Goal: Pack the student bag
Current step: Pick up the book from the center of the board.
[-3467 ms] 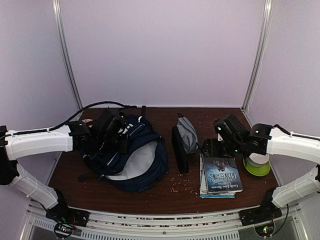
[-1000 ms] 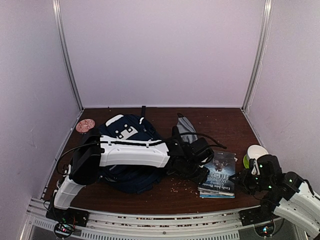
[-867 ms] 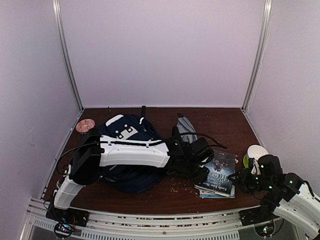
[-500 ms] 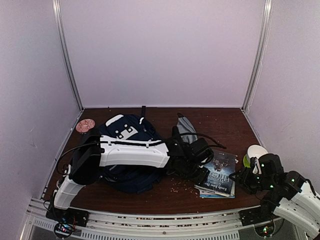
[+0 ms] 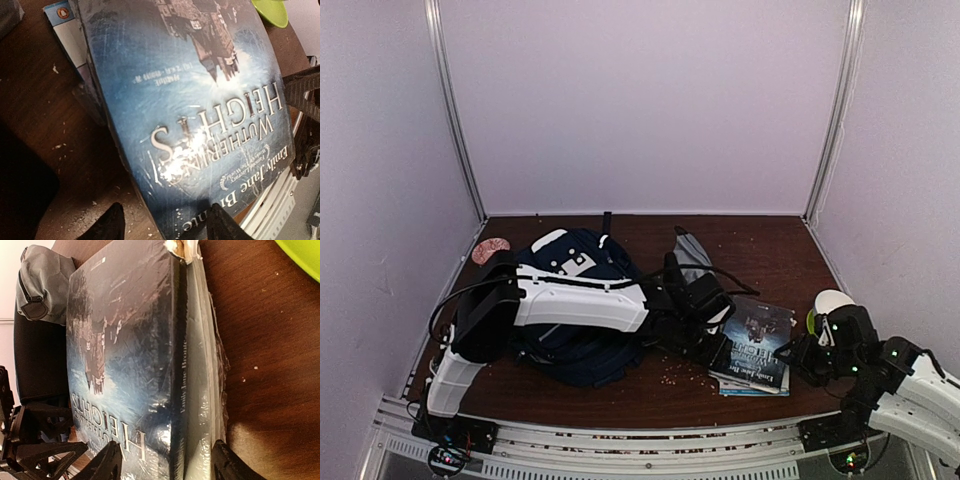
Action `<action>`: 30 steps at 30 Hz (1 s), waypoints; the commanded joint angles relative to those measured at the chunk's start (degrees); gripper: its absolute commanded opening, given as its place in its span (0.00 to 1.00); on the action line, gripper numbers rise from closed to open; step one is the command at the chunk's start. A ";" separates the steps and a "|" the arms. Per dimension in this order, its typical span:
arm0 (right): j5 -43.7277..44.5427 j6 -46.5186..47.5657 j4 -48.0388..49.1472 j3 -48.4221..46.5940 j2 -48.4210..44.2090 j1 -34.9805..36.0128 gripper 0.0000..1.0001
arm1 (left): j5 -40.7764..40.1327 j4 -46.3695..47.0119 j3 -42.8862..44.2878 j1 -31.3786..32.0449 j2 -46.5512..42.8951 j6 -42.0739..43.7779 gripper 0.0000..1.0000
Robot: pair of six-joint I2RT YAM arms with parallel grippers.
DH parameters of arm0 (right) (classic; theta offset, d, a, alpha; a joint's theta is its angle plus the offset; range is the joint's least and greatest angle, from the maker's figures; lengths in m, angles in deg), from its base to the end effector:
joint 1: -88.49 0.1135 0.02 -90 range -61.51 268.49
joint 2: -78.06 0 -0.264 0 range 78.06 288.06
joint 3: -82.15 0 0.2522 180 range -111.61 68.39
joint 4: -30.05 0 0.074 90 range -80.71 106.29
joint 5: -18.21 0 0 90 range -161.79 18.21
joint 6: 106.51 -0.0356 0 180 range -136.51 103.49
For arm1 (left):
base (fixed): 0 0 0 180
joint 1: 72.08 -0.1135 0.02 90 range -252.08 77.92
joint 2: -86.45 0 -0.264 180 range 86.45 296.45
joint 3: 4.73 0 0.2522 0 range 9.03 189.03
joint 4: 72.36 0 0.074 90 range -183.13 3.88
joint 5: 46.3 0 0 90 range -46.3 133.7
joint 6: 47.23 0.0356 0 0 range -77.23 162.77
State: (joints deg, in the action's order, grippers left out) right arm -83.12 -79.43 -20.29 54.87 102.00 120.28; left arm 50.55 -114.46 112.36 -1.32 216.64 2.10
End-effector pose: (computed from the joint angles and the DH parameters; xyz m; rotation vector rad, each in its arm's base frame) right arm 0.0854 0.0611 0.1557 0.6037 2.5485 0.9341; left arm 0.1602 -0.4720 0.1682 0.7725 2.6729 -0.8141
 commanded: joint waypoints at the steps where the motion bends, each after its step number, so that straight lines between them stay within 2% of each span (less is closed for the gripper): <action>1: -1.06 1.21 4.85 0.30 2.74 0.11 0.61 | 7.30 5.68 -1.75 -0.58 -1.61 -2.02 0.95; 4: -1.85 1.43 5.34 0.14 4.16 0.11 0.61 | 8.53 6.71 -2.34 -0.71 -1.58 -2.31 0.91; 8: -1.50 1.40 4.49 -0.44 4.37 0.28 0.62 | 9.35 8.56 -3.90 -0.89 -1.60 -2.99 0.79; 13: 7.58 3.67 -6.92 -6.83 -1.23 0.29 0.64 | 8.28 8.91 -5.36 -0.98 -2.02 -3.60 0.66; 15: 8.32 4.10 -9.04 -8.48 -3.16 0.31 0.64 | 7.72 9.05 -5.69 -1.06 -2.21 -3.63 0.63; 20: 2.17 3.68 -6.69 -7.58 -0.64 0.50 0.65 | 6.96 8.94 -5.61 -1.06 -2.27 -3.89 0.59; 30: -0.78 2.16 0.18 -2.46 2.70 0.79 0.66 | 5.95 8.47 -6.45 -1.15 -3.06 -3.69 0.59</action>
State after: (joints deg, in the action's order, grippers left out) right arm -81.65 -76.63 -24.16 50.33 103.11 120.66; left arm 57.76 -106.42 107.22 -2.39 215.44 -1.52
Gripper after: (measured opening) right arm 0.660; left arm 0.593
